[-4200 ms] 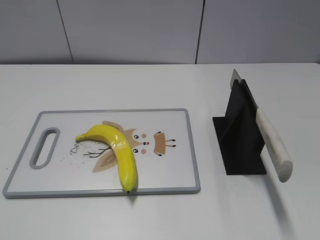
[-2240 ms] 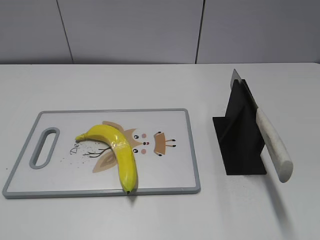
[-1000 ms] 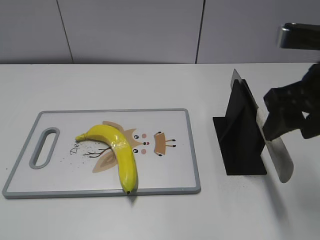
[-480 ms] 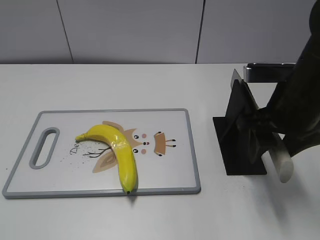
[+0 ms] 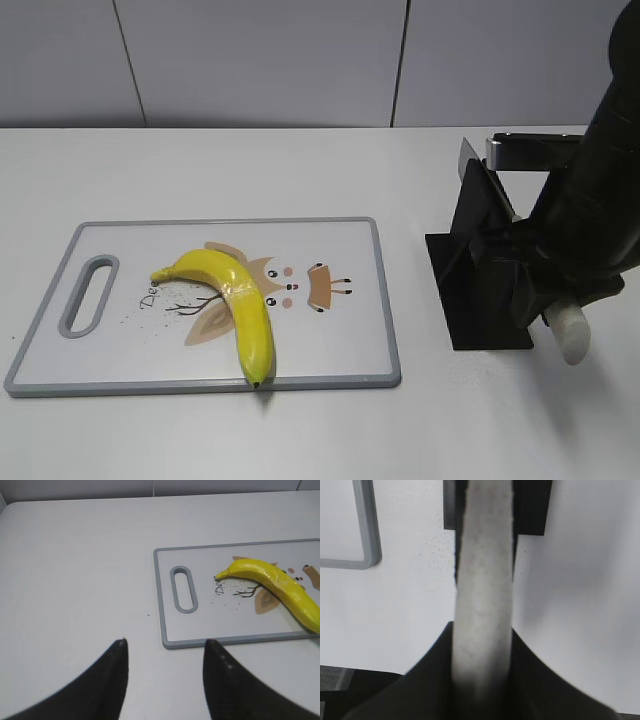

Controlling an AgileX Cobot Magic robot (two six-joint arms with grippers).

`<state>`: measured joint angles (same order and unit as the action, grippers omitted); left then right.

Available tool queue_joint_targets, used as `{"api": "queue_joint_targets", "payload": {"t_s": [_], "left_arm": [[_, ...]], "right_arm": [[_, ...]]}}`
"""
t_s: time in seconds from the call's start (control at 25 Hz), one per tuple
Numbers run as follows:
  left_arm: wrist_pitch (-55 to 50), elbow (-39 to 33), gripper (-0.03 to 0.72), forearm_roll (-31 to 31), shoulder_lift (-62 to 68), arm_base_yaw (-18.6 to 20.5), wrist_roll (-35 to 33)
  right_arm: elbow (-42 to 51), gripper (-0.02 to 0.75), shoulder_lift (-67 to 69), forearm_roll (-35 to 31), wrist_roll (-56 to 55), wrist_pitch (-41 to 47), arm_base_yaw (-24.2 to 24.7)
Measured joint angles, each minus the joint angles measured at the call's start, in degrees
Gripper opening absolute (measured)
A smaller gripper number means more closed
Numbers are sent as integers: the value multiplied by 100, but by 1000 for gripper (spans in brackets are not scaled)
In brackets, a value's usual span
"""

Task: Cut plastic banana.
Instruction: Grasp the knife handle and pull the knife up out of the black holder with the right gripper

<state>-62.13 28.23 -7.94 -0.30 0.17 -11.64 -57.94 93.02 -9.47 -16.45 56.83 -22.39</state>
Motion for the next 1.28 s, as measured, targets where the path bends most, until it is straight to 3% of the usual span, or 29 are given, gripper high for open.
{"api": "queue_joint_targets", "payload": {"t_s": [1.28], "left_arm": [[0,0,472,37,0,0,0]], "right_arm": [[0,190,-1650,-188,-28,3,-5]]}}
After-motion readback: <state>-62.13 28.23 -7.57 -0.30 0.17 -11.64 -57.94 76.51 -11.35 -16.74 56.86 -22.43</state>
